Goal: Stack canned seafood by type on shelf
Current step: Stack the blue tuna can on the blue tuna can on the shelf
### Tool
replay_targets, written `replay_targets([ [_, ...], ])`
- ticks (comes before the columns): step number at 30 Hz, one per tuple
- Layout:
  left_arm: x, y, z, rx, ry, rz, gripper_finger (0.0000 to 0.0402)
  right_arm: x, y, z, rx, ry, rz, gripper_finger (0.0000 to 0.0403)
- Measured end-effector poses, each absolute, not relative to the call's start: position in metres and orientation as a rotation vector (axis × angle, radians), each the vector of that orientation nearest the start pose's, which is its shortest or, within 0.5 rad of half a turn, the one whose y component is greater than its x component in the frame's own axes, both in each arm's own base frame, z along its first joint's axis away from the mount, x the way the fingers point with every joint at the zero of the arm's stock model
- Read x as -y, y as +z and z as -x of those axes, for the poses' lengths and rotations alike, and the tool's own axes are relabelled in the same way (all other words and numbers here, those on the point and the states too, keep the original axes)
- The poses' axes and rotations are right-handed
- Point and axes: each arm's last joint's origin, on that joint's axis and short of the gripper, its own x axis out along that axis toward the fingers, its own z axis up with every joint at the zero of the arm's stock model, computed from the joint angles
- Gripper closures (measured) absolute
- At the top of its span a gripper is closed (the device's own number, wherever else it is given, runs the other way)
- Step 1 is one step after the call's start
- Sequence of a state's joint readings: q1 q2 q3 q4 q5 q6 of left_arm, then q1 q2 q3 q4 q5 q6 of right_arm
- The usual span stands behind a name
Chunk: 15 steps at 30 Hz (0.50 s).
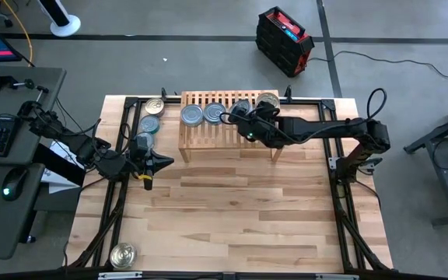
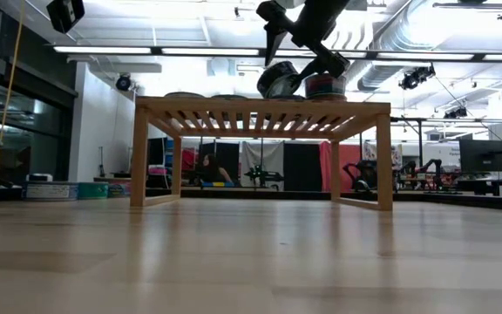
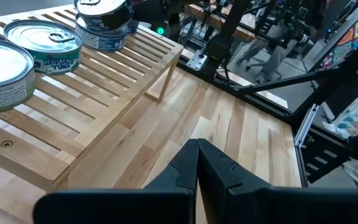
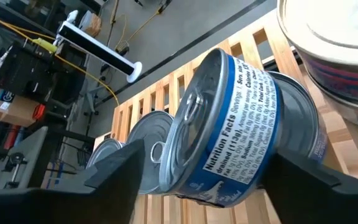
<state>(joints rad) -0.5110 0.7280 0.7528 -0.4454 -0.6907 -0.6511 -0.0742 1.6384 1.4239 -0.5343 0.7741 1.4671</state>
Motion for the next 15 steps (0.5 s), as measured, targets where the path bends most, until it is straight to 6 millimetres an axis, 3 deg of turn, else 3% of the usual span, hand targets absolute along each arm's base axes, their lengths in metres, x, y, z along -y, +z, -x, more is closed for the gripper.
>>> replay_targets([
  [5, 0.056, 0.307, -0.138, -0.284, 0.282, 0.397, 0.0401, 0.046, 0.323, -0.346, 0.016, -1.126, -1.055, 0.0072],
  [15, 0.056, 0.306, -0.138, -0.298, 0.287, 0.386, 0.0401, 0.047, 0.328, -0.342, -0.031, -1.093, -1.008, 0.0069],
])
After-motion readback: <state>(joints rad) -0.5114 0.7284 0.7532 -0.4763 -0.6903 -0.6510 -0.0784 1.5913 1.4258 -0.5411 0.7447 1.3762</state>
